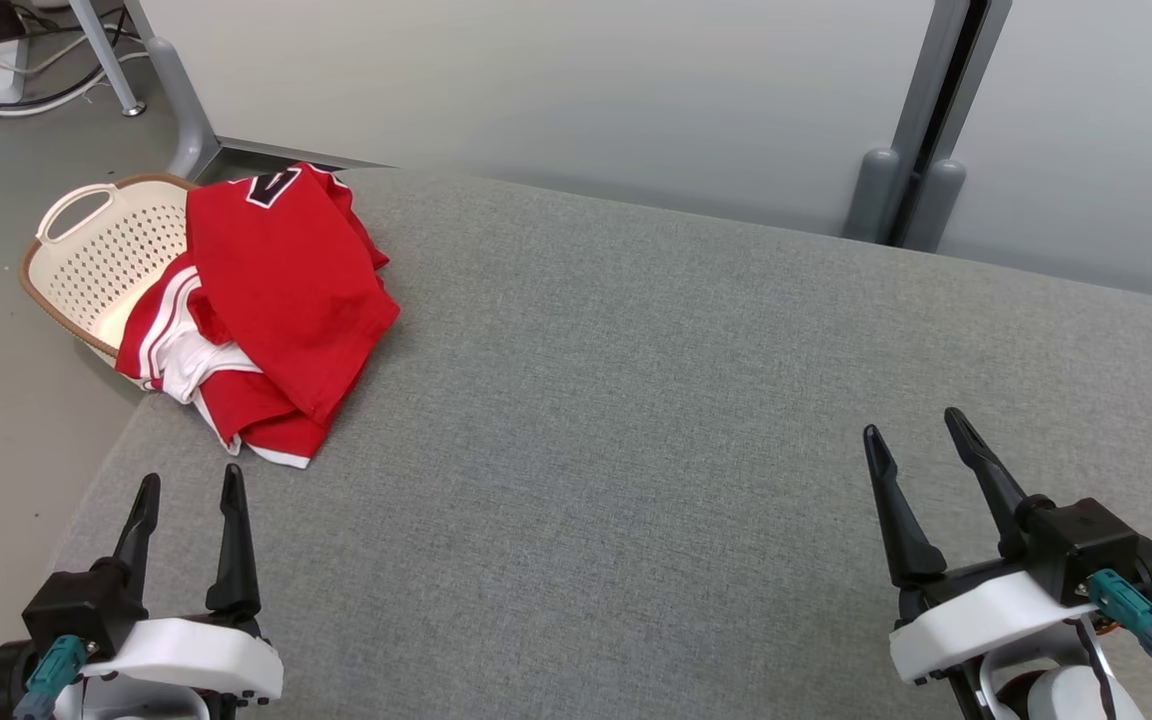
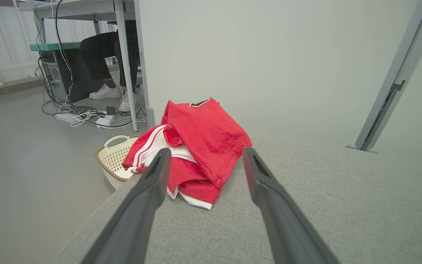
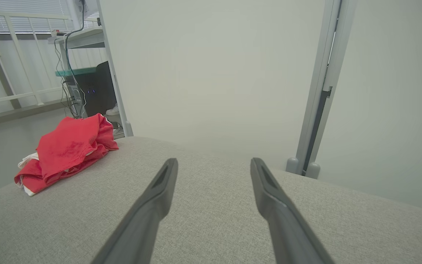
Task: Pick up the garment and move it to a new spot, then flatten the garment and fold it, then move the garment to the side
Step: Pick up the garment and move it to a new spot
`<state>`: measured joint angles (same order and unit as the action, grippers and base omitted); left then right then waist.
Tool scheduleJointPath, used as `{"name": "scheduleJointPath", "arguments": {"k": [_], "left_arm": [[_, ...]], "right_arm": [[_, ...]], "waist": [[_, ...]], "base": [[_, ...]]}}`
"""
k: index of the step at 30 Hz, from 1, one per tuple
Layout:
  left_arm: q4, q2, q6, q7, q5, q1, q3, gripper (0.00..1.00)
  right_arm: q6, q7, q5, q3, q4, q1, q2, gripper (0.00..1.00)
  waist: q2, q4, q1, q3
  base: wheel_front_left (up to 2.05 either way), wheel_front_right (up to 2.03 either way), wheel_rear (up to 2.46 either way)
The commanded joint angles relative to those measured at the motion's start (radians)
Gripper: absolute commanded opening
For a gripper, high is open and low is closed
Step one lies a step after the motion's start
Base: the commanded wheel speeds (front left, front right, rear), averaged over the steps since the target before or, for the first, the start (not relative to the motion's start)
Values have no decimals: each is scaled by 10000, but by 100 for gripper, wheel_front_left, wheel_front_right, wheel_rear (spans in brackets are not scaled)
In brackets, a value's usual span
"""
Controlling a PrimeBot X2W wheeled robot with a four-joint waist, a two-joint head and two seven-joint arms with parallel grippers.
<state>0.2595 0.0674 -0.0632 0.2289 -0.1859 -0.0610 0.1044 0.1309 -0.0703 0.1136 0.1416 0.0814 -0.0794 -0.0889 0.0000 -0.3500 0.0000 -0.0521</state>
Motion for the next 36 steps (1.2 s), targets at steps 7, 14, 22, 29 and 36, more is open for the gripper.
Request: {"name": "scheduleJointPath", "arguments": {"k": [7, 14, 22, 29, 36], "left_arm": [[-77, 58, 91, 2, -84, -145, -93, 100], [68, 45, -34, -136, -276, -989, -263, 100], [1490, 466, -410, -941, -885, -3680, -478, 100], [3872, 1077, -591, -1387, -1235, -6078, -741, 100], [6855, 1783, -659, -1996, -1492, -7962, -955, 100]], "right_arm": [[-3, -59, -2, 91, 21, -82, -9, 100], [-3, 59, -105, 79, -191, -385, -121, 100], [-3, 551, -256, 121, -811, -1121, -529, 100], [-3, 825, -368, 232, -1205, -1761, -843, 100], [-3, 809, -356, 437, -1219, -2297, -973, 100]], "waist": [[0, -16, 0, -122], [0, -11, 0, -730], [0, 252, 0, -2386], [0, 557, 0, -3671], [0, 902, 0, -4486]], "base": [[0, 0, 0], [0, 0, 0], [0, 0, 0], [0, 0, 0], [0, 0, 0]]}}
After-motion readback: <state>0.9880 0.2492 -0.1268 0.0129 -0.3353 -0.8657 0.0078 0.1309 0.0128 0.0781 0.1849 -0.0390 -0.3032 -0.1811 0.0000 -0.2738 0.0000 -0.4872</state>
